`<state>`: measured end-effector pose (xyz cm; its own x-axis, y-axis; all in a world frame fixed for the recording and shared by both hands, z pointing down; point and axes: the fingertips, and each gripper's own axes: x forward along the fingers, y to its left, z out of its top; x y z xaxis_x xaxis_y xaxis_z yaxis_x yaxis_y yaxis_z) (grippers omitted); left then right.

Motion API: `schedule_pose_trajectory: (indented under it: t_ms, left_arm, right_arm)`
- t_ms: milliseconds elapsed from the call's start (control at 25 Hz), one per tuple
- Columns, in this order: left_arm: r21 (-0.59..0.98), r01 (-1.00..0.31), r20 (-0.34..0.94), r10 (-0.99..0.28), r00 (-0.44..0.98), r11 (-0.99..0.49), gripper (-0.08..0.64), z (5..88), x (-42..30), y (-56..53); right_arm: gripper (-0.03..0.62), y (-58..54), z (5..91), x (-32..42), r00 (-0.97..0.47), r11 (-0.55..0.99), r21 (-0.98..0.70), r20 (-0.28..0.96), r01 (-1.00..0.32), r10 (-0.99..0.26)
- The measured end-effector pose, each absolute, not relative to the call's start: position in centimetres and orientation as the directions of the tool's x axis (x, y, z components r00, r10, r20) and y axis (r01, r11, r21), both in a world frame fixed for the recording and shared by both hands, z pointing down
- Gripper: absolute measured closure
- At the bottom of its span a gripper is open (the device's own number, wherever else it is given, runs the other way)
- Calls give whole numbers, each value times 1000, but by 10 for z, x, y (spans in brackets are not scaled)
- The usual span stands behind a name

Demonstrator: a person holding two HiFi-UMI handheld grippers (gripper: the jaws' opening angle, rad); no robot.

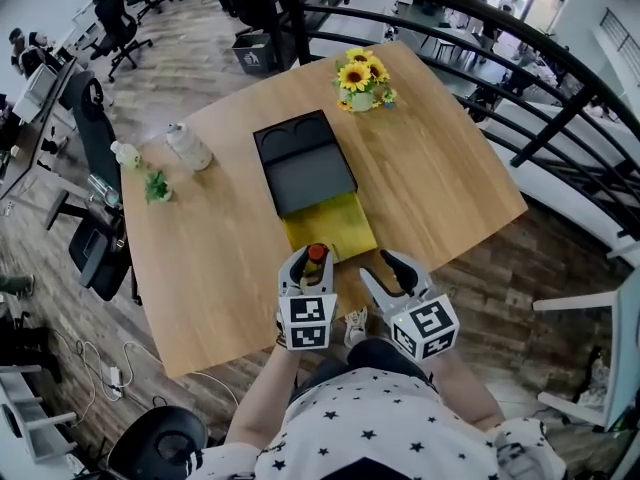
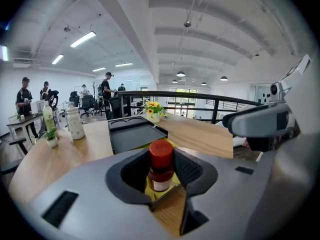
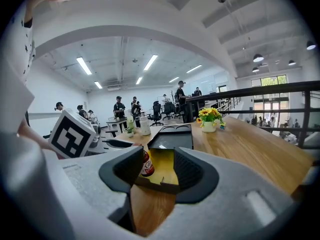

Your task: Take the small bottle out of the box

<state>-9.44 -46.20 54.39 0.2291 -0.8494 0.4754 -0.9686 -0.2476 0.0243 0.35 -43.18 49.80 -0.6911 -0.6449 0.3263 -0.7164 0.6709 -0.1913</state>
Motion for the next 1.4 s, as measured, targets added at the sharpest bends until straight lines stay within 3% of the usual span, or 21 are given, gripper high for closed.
schedule_pose_trajectory:
  t_ms: [880,1080,1400]
  left_arm:
    - [40,-958,309,-908,283,-285,420,476,-111,-365]
    - [41,-954,293,-909,296,-297,420,470,-114,-330]
    - [46,-955,282,-913,295,-295,420,460,-123,-272]
  right_arm:
    - [414,-328,483,2,-606,596,-125,256,-793,-753]
    - [446,-296,481,4,-571,562,-116,253,-819,-781]
    - [560,-246,468,8,-519,513,-88,232,-854,-823]
